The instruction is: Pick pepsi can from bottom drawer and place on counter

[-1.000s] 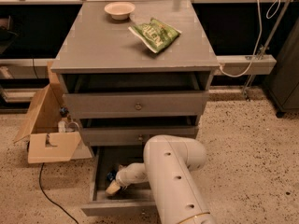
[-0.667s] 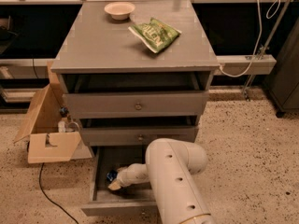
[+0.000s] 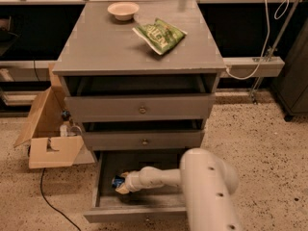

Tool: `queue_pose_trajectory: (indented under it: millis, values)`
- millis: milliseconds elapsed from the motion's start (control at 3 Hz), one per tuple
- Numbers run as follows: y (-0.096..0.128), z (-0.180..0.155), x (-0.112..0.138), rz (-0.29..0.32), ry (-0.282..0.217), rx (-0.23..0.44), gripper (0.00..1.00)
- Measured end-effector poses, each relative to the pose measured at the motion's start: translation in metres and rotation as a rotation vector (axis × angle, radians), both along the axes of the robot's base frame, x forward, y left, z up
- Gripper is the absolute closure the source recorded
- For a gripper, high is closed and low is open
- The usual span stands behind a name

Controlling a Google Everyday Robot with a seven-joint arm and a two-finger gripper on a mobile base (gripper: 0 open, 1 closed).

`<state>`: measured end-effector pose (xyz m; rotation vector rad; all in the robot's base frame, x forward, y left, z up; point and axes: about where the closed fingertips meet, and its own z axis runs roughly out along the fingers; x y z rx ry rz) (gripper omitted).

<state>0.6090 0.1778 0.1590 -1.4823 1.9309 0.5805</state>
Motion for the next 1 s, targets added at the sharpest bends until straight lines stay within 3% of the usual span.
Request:
queue_pose_trajectory:
  millis: [333, 667, 1000]
  values:
    - [-0.013, 0.073, -0.016, 0.112, -0.058, 0.098, 1.00]
    - [-0.069, 0.147, -0.039, 0.154, -0.096, 0.152, 1.00]
    - [-0.069, 0.152, -0.041, 0.163, -0.099, 0.151, 1.00]
